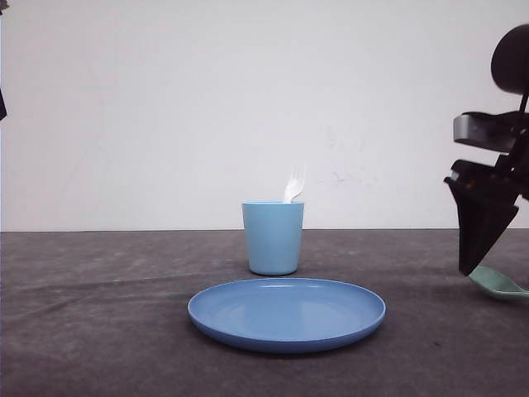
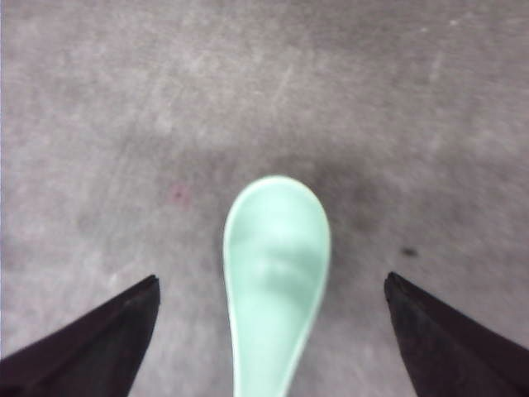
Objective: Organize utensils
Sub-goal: 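Lower the right gripper onto the mint-green spoon and grasp its handle, then lift the spoon with the right gripper and carry it over the cup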
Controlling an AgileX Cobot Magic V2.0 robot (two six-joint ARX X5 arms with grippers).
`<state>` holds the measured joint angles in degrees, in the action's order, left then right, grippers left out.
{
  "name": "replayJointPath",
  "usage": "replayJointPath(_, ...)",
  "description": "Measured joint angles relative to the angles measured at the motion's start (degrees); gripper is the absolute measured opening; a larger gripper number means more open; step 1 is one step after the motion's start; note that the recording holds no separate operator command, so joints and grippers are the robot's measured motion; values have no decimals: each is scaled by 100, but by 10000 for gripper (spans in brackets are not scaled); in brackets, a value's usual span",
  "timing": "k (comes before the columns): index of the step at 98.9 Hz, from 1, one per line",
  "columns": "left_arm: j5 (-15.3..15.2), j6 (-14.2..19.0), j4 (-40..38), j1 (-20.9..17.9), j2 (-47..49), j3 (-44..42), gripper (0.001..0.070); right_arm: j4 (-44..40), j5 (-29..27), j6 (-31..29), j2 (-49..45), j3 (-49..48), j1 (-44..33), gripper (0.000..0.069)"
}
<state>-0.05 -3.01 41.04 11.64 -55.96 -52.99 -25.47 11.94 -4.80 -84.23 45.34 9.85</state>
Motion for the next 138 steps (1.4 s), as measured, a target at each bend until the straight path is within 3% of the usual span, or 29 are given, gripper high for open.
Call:
replayJointPath(20,0,0,0,0,0,0,240,210,-22,35,-197,4,175,513)
replayJointPath(45,0,0,7,0,0,0,240,243,-20,37,-227,4,254,226)
replayJointPath(66,0,0,4,0,0,0,240,256,-138,46,-227,4,254,40)
replayJointPath(101,0,0,4,0,0,0,240,605,-122,46,-216,155,308,31)
replayJointPath(124,0,0,2,0,0,0,240,933,420,0,-201,874,662,31)
replayJointPath(138,0,0,2,0,0,0,240,1303,457,-44,-201,1355,973,31)
